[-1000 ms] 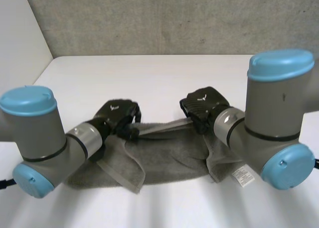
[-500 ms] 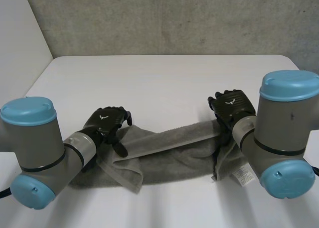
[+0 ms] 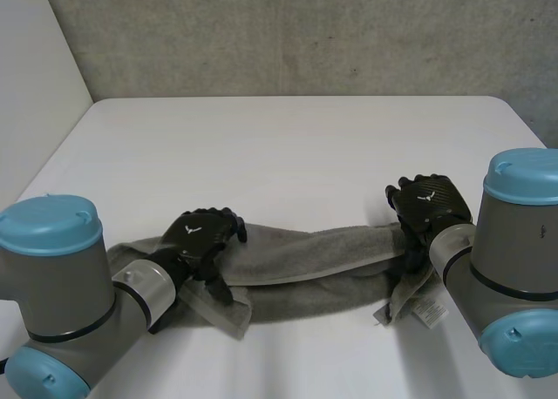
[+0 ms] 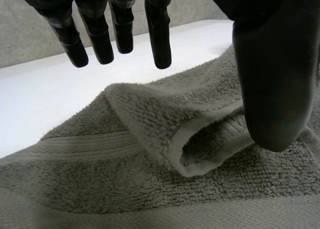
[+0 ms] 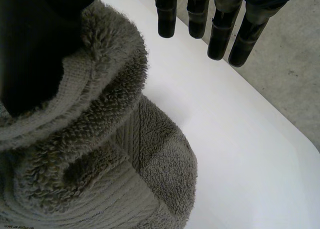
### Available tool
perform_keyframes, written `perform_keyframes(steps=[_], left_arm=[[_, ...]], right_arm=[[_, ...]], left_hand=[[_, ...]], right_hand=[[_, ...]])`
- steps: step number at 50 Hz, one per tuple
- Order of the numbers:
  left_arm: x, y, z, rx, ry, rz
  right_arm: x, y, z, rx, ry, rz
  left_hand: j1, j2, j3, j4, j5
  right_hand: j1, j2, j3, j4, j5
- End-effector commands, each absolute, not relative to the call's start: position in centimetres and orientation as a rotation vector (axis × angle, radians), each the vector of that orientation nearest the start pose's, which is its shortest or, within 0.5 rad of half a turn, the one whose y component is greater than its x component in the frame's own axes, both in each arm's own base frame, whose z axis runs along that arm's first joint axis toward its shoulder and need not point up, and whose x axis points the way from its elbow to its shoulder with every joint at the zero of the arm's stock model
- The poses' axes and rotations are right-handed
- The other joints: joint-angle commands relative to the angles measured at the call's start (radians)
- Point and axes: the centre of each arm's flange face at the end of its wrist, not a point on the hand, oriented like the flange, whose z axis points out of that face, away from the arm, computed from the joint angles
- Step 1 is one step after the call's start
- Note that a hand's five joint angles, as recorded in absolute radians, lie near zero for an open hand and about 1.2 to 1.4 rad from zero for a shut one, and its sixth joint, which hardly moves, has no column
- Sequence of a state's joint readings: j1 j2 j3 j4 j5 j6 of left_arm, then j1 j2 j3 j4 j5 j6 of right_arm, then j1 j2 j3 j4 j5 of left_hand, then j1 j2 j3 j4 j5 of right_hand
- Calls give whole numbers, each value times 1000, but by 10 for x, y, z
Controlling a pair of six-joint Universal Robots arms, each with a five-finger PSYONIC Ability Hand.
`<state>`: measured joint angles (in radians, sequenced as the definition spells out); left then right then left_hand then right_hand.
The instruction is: Fold the towel.
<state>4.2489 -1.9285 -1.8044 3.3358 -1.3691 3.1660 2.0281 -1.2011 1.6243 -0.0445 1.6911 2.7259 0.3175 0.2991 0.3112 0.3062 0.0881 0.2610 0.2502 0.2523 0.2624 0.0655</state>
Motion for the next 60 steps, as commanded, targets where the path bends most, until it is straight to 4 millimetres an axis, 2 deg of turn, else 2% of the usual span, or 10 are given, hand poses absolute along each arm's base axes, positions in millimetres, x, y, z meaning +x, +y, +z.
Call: perform_keyframes(steps=[1,20,27,31,35,41,43,48,53,60], left_arm=[[-275,-217,146,891,2837,-1911],[-275,-229,129,844,2797,-1898],[-274,-230,130,840,2791,-1905],[-273,-235,135,821,2771,-1936],[-272,-239,140,813,2756,-1957],[-267,-248,172,847,2617,-2084],[-267,-248,187,864,2552,-2140],[-265,-242,264,884,2269,-2419],[-259,-239,310,905,2166,-2530],[-245,-251,325,927,2199,-2492]], right_arm=[[253,-251,178,-1012,2472,-1806],[251,-253,177,-1003,2478,-1811],[246,-261,178,-972,2484,-1843],[241,-269,181,-946,2484,-1868],[244,-267,184,-995,2442,-1839],[246,-259,201,-1057,2368,-1800],[240,-257,225,-1055,2337,-1811],[229,-252,267,-1113,2324,-1820],[227,-244,310,-1222,2276,-1853],[230,-240,341,-1327,2229,-1887]], left_hand=[[-54,-36,-48,-43,1],[49,67,55,60,103],[328,346,334,339,382],[989,1007,995,1000,1044],[1079,1097,1085,1090,1134],[1079,1097,1085,1090,1134],[1079,1097,1085,1090,1134],[1079,1097,1085,1090,1134],[1079,1097,1085,1090,1134],[1079,1097,1085,1090,1134]], right_hand=[[38,49,47,37,59],[68,78,76,66,89],[165,175,173,163,185],[509,520,518,508,530],[1064,1075,1073,1063,1085],[1135,1146,1144,1134,1156],[1135,1146,1144,1134,1156],[1135,1146,1144,1134,1156],[1135,1146,1144,1134,1156],[1135,1146,1144,1134,1156]])
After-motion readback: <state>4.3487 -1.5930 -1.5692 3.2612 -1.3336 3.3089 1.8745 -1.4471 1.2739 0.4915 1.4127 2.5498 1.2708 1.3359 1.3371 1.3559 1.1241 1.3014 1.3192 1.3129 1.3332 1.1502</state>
